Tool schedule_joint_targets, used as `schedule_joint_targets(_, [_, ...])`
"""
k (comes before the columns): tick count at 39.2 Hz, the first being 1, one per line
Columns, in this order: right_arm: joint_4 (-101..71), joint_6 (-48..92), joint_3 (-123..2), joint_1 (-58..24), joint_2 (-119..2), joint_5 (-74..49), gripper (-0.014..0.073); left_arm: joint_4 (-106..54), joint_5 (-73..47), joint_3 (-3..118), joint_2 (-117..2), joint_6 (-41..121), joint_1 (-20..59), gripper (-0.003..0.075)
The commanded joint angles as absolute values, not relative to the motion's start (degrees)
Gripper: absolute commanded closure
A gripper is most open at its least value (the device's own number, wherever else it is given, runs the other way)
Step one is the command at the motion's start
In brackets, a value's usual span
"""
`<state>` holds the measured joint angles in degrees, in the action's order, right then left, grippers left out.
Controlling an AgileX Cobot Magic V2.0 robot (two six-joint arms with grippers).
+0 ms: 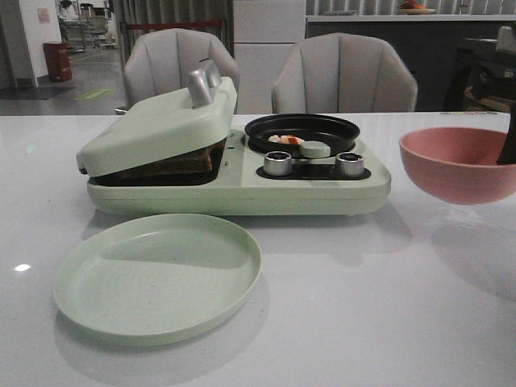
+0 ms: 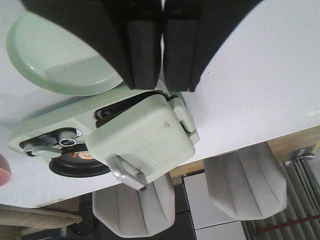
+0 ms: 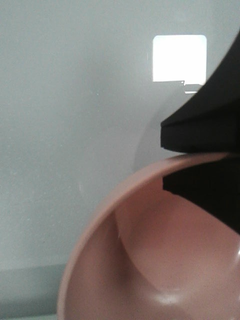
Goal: Make breakfast with bread and shrimp
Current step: 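Lower the pink bowl onto the table and open the right gripper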
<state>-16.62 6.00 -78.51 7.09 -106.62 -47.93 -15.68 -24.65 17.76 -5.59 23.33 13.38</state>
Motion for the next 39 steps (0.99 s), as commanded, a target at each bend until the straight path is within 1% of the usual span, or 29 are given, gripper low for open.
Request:
schedule_joint_targets(1, [-17.3, 6.8, -80.3, 7.4, -105.7, -46.9, 0.0474, -16.1, -20.2, 19.1, -6.2, 22.8, 13.8, 0.0606])
schedule_joint_targets(9, [-17.2, 6.8, -80.3, 7.4, -108.6, -46.1, 0.0462, -16.1, -20.2, 19.1, -6.2, 22.8, 13.8, 0.0606])
schedule_joint_targets(13, [-17.2, 6.8, -80.3, 7.2, -109.4, -46.7, 0.0398, -16.1, -20.2, 19.1, -6.2, 22.8, 13.8, 0.0606])
schedule_joint_targets(20, [-17.0, 7.3, -80.5, 7.2, -109.5, -46.1, 0.0254, -16.1, -20.2, 19.1, -6.2, 22.8, 13.8, 0.0606])
schedule_joint_targets(24, [-16.2, 7.3, -80.5, 7.2, -109.2, -46.2, 0.0207, -16.1, -20.2, 19.1, -6.2, 22.8, 13.8, 0.0606])
schedule_joint_targets(29, [-11.5, 7.3, -83.2, 7.2, -108.9, -49.7, 0.0199, -16.1, -20.2, 19.1, -6.2, 22.8, 13.8, 0.0606])
schedule_joint_targets(32, [-8.4, 7.3, -87.3, 7.2, -108.6, -53.9, 0.0199, -16.1, -20.2, 19.1, -6.2, 22.8, 13.8, 0.0606])
schedule_joint_targets(39, [-7.7, 7.5, -93.4, 7.1, -105.1, -57.1, 0.0199, -16.1, -20.2, 19.1, -6.2, 22.8, 13.8, 0.0606])
